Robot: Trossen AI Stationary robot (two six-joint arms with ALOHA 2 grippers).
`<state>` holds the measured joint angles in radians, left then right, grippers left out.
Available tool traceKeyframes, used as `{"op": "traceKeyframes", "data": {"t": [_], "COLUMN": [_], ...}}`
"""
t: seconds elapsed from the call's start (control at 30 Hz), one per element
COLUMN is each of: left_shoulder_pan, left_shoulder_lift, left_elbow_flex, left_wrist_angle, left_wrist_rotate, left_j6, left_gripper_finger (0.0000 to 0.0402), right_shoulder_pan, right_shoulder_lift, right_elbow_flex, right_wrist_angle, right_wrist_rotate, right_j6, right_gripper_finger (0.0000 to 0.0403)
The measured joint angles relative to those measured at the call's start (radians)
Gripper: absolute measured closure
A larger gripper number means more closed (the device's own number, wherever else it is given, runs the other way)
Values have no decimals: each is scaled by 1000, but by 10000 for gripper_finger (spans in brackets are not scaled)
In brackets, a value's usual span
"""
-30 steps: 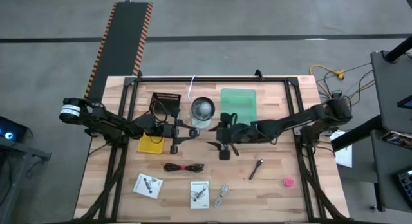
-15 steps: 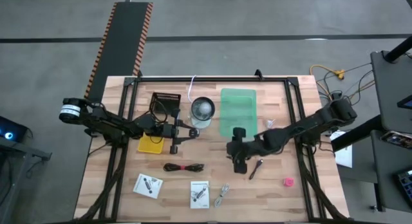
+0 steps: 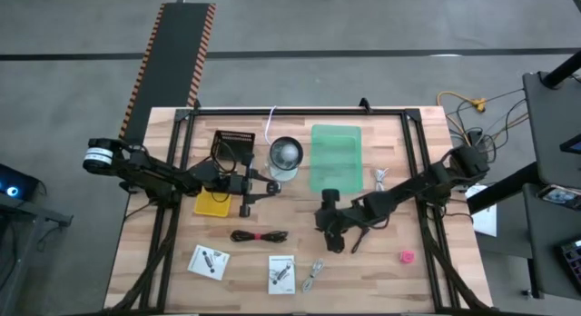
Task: Pick and place items into bin
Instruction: Put the black charger adapter into the yellow bin
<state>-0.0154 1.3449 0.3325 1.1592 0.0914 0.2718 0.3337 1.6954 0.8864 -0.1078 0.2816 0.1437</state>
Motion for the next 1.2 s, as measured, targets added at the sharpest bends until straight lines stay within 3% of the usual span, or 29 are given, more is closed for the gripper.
{"op": "traceKeyframes", "data": {"t": [0.4, 0.83, 1.03, 1.2], "left_shoulder_pan": [-1, -1, 0, -1], "left_shoulder_lift": [-57, -351, -461, -527], "left_elbow_flex": [0, 15, 15, 15], "left_wrist_angle": [-86, -413, -589, -757], "left_wrist_rotate": [0, -21, -24, -123], "left_j6": [-87, -248, -401, -541], "left_gripper_finger": [268, 268, 268, 268], "right_shoulder_pan": [-6, -7, -7, -7], "right_shoulder_lift": [-34, -38, -38, -38], "right_elbow_flex": [1, -24, -24, -24], "right_wrist_angle": [17, 10, 11, 14], "right_wrist_rotate": [10, 10, 9, 9], "right_j6": [-204, -226, -234, -255], "right_gripper_finger": [188, 188, 188, 188]}}
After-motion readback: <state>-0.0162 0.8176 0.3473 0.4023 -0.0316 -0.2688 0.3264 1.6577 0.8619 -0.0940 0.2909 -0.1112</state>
